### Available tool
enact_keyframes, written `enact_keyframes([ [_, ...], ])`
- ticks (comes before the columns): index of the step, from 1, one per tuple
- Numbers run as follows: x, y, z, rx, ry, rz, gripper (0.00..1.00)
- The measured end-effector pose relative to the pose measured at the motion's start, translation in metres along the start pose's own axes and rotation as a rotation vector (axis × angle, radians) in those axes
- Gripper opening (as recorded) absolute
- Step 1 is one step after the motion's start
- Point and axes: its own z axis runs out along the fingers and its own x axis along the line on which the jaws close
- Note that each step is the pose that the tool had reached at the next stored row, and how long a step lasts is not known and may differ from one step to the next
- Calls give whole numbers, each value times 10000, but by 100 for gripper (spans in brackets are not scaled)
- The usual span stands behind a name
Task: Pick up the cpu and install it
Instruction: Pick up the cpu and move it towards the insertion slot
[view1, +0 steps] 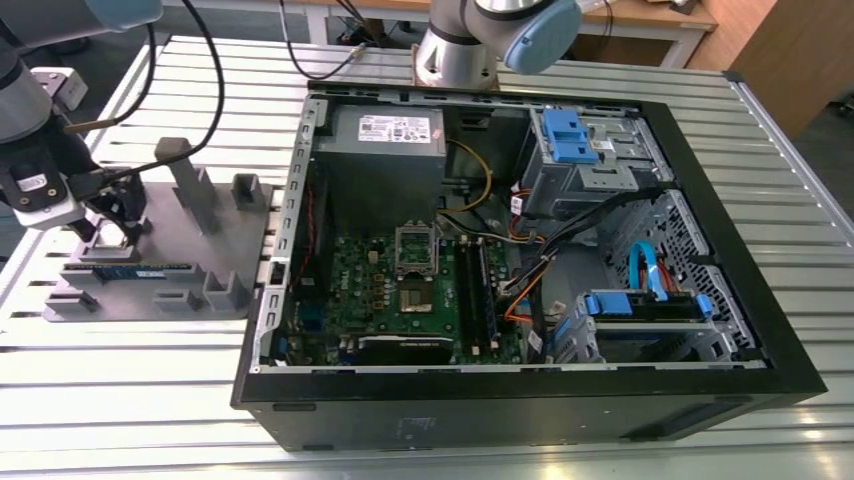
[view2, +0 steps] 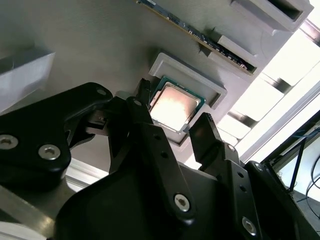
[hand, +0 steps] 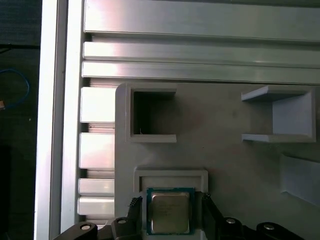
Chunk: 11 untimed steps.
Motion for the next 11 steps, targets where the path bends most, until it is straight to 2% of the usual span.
enact_keyframes([
  [5, 0, 1, 8, -12, 3, -336, 59],
  [11, 0, 0, 19, -14, 3, -372, 59],
])
